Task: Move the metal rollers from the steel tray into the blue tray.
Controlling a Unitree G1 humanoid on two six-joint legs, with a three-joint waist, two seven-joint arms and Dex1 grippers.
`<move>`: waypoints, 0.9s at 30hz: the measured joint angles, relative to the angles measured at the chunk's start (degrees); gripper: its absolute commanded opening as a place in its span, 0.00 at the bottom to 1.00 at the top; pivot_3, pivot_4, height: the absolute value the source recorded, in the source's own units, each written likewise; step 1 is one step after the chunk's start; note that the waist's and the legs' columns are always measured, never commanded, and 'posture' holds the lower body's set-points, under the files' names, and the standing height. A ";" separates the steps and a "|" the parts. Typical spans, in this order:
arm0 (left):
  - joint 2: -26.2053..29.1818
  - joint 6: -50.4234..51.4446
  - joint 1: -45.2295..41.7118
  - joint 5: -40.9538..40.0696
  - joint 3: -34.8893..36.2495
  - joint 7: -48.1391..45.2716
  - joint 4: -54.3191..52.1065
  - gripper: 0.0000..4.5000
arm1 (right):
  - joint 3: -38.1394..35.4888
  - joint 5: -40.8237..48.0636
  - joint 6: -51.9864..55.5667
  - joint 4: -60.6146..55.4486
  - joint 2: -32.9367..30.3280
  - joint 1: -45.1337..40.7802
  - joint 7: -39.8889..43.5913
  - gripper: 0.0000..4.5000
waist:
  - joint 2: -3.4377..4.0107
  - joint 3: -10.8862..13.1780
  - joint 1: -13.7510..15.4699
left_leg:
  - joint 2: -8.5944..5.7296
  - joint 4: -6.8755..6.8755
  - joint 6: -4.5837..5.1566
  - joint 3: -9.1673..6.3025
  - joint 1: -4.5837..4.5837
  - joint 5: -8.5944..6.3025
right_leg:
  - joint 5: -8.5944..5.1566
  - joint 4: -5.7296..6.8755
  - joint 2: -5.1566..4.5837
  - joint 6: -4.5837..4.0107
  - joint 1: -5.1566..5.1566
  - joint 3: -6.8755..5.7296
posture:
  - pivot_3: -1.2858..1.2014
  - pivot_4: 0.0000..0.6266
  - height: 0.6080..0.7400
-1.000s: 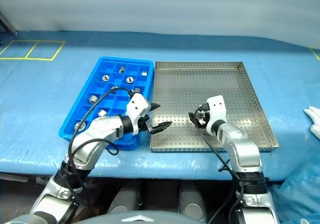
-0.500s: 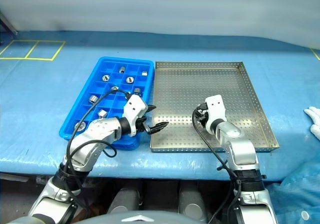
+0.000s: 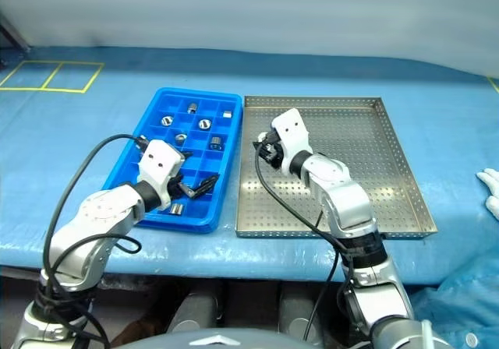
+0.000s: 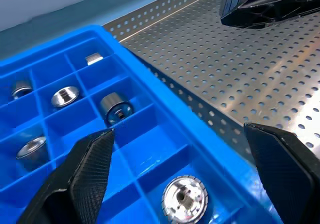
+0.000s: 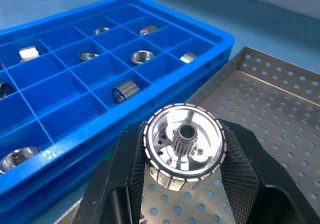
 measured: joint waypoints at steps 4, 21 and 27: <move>0.29 3.17 4.32 0.65 3.60 2.40 -3.41 1.00 | 1.27 -0.46 -4.64 8.48 3.98 -4.40 1.92 0.44 | 0.00 0.00 0.95 | 0.00 -0.06 -0.01 -0.04 0.01 0.00 | -0.01 0.01 0.01 -0.02 0.00 -0.04 | 0.63 0.24 1.00; -0.75 5.92 8.55 0.79 4.76 6.56 -7.33 1.00 | 4.88 -4.58 -19.02 37.97 15.79 -16.44 9.64 0.44 | 0.00 0.00 4.54 | 0.05 -0.46 -0.19 -0.11 0.08 0.10 | -0.11 0.01 0.09 -0.24 -0.15 -0.12 | 0.66 0.24 1.00; -0.84 6.12 8.40 0.95 3.47 6.97 -7.34 1.00 | 4.71 -5.69 -22.45 43.68 16.55 -18.82 11.05 0.76 | 0.01 0.00 5.17 | 0.08 -0.50 -0.22 -0.13 0.07 0.11 | -0.14 0.01 0.13 -0.29 -0.18 -0.15 | 0.66 0.24 1.00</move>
